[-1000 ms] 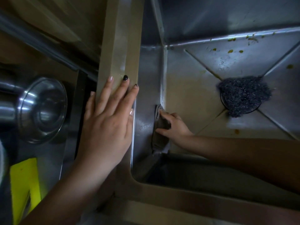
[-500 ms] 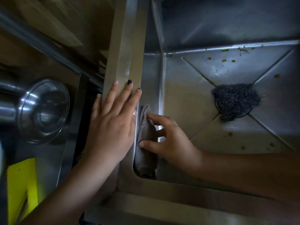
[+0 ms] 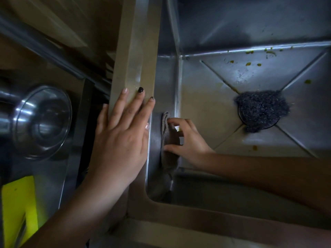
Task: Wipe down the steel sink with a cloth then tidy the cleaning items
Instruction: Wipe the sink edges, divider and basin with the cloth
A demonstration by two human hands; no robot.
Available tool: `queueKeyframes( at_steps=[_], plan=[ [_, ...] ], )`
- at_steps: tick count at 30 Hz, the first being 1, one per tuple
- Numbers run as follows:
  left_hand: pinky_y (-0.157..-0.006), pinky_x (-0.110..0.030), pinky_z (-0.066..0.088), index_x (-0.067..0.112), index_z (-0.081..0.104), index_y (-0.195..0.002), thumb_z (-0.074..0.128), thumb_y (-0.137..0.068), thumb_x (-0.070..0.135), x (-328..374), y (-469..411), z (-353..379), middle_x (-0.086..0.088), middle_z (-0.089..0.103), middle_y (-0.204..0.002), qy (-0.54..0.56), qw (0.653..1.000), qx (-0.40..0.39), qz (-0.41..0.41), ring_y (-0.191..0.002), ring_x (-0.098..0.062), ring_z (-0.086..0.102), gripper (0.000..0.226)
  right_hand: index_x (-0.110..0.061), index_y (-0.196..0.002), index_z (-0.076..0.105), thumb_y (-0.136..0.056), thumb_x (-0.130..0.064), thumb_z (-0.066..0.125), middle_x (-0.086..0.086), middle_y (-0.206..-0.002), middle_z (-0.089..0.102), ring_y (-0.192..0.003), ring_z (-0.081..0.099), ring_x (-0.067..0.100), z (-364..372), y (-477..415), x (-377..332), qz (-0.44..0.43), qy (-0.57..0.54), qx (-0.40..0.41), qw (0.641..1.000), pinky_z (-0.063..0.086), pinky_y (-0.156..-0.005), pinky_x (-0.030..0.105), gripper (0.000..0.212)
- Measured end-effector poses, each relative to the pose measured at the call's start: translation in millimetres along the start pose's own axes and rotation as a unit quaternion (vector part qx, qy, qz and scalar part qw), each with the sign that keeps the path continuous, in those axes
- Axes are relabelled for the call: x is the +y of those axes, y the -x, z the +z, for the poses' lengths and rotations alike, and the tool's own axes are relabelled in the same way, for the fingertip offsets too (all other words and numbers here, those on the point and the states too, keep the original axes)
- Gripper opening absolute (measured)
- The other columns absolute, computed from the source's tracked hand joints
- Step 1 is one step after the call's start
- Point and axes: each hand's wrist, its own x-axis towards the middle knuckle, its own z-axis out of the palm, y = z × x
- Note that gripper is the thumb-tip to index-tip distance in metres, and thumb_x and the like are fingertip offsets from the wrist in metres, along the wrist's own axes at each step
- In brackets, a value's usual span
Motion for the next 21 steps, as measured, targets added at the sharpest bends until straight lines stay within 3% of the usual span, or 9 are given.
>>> queueKeyframes(
  at_steps=[3, 6, 12, 18, 21],
  plan=[
    [-0.107, -0.052, 0.024, 0.018, 0.041, -0.137, 0.031, -0.090, 0.024, 0, 0, 0, -0.003, 0.040, -0.146, 0.001, 1.000, 0.003, -0.003, -0.139, -0.023, 0.024, 0.049, -0.017, -0.133, 0.041, -0.072, -0.013, 0.078, 0.009, -0.129, 0.037, -0.117, 0.048, 0.024, 0, -18, 23, 0.044, 0.067, -0.022, 0.997, 0.032, -0.100, 0.020, 0.071],
    [-0.108, -0.052, 0.023, 0.019, 0.040, -0.138, 0.031, -0.090, 0.024, 0, 0, 0, -0.002, 0.039, -0.146, 0.004, 1.000, 0.001, -0.005, -0.140, -0.023, 0.023, 0.049, -0.015, -0.133, 0.040, -0.071, -0.014, 0.078, 0.011, -0.130, 0.036, -0.114, 0.049, 0.027, 2, -26, 35, 0.065, 0.092, -0.023, 0.993, 0.034, -0.098, 0.023, 0.073],
    [-0.108, -0.052, 0.023, 0.018, 0.041, -0.138, 0.031, -0.090, 0.024, 0, 1, 0, -0.002, 0.040, -0.146, 0.004, 1.000, 0.005, -0.005, -0.140, -0.023, 0.023, 0.049, -0.021, -0.125, 0.046, -0.068, -0.021, 0.082, 0.005, -0.128, 0.042, -0.105, 0.049, 0.014, 2, -23, 35, 0.084, 0.040, -0.021, 0.995, 0.045, -0.100, 0.036, 0.068],
    [-0.107, -0.053, 0.025, 0.019, 0.041, -0.138, 0.032, -0.090, 0.023, 1, 0, 0, -0.003, 0.041, -0.145, 0.001, 1.000, 0.008, -0.003, -0.139, -0.025, 0.026, 0.048, -0.038, -0.103, 0.047, -0.065, -0.016, 0.083, 0.002, -0.123, 0.048, -0.094, 0.060, 0.014, 1, 11, -4, 0.032, -0.064, -0.021, 0.997, 0.052, -0.083, 0.025, 0.057],
    [-0.108, -0.053, 0.023, 0.019, 0.040, -0.138, 0.031, -0.090, 0.024, 0, 0, 1, -0.004, 0.040, -0.146, 0.001, 1.000, 0.003, -0.002, -0.140, -0.025, 0.024, 0.050, -0.041, -0.099, 0.048, -0.063, -0.014, 0.084, 0.002, -0.118, 0.047, -0.091, 0.059, 0.010, -1, 25, -26, -0.037, -0.108, -0.003, 0.994, 0.049, -0.083, 0.019, 0.059]
  ],
)
